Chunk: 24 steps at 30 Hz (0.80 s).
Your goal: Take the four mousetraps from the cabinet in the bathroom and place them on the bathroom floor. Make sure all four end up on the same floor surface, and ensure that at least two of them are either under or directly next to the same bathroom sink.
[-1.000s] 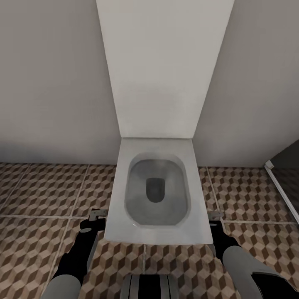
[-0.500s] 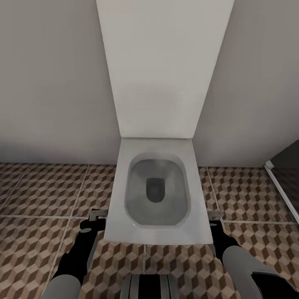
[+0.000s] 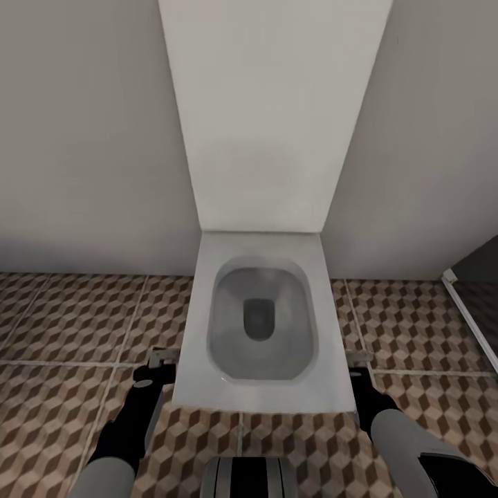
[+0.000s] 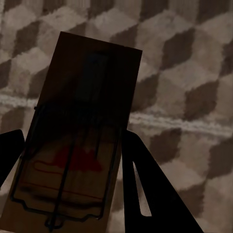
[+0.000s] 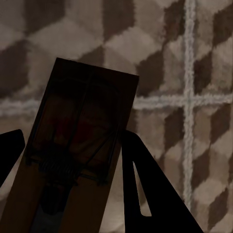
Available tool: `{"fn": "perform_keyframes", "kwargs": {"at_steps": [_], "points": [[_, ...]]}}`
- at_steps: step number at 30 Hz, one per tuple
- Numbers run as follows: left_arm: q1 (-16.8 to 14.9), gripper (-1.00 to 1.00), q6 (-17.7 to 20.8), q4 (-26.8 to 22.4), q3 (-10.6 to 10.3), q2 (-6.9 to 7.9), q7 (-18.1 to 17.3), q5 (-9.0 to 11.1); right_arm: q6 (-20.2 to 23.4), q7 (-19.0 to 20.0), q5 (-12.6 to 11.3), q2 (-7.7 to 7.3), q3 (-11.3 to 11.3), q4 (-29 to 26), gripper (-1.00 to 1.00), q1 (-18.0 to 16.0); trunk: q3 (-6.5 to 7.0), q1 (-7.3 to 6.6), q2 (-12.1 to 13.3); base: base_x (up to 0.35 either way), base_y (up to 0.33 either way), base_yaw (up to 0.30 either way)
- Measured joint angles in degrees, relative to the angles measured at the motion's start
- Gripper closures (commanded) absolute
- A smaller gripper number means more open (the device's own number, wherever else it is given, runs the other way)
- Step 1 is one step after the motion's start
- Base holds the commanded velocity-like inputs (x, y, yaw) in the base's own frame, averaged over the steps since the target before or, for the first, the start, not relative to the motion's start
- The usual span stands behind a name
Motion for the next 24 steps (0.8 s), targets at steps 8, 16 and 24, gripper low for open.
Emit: {"fn": "perform_keyframes", "kwargs": {"at_steps": [8,16,24], "points": [[0.0,1.00,0.0,0.0,0.0,0.00,0.0,0.0,0.0,0.0,0.1,0.00,0.0,0.0,1.00,0.0,0.00,0.01,0.0,0.068,0.000,0.000],[0.0,1.00,0.0,0.0,0.0,0.00,0.0,0.0,0.0,0.0,0.1,0.00,0.0,0.0,1.00,0.0,0.00,0.02,0.0,0.006,0.000,0.000],[0.0,1.00,0.0,0.0,0.0,0.00,0.0,0.0,0.0,0.0,0.1,0.00,0.0,0.0,1.00,0.0,0.00,0.02,0.0,0.000,-0.017,0.000]]}}
